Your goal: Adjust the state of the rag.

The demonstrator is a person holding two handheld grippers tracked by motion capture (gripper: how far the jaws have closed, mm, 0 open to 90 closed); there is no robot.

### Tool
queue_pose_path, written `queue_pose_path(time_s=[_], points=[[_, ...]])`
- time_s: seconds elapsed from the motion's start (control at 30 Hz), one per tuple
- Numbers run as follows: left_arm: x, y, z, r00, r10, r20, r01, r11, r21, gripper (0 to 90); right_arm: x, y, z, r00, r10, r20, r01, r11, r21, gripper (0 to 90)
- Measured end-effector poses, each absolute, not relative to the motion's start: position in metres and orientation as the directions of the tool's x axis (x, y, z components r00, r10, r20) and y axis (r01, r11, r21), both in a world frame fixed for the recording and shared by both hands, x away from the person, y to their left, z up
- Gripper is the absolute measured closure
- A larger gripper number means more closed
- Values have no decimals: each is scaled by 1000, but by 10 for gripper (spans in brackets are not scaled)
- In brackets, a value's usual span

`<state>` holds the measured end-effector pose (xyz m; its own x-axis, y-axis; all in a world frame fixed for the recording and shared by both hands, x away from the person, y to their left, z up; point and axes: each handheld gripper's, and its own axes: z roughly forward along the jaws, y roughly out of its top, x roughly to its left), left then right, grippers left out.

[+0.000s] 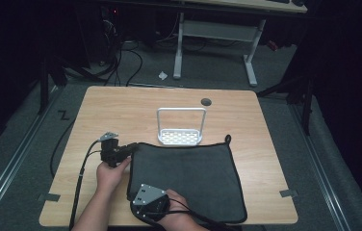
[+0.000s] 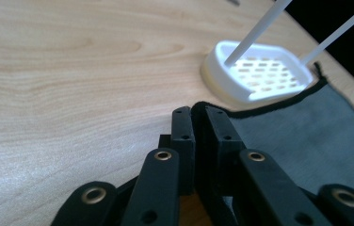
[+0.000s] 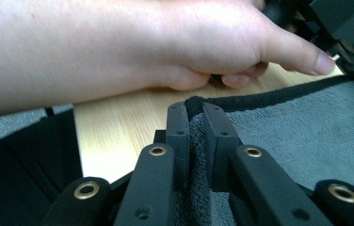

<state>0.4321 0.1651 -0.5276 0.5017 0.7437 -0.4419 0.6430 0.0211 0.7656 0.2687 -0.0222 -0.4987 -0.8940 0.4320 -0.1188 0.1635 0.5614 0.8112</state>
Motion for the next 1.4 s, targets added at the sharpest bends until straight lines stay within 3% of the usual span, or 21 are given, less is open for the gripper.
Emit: queue_pose_path(time_s=[0.33,0.63,0.9,1.4], points=[[415,217,-524,397,788,-471,638,133,759,826,265,17,-490,-913,383,-141,103,550,829,827],[399,260,-496,342,822,-455,595,185,782,826,265,51,-471,-934,327,-144,49,517,855,827],[403,226,-494,370,820,-437,605,145,783,825,266,30,-470,-921,363,-145,66,510,858,825],[415,119,-496,474,784,-399,602,42,797,823,258,-92,-480,-834,529,-156,165,508,845,822]])
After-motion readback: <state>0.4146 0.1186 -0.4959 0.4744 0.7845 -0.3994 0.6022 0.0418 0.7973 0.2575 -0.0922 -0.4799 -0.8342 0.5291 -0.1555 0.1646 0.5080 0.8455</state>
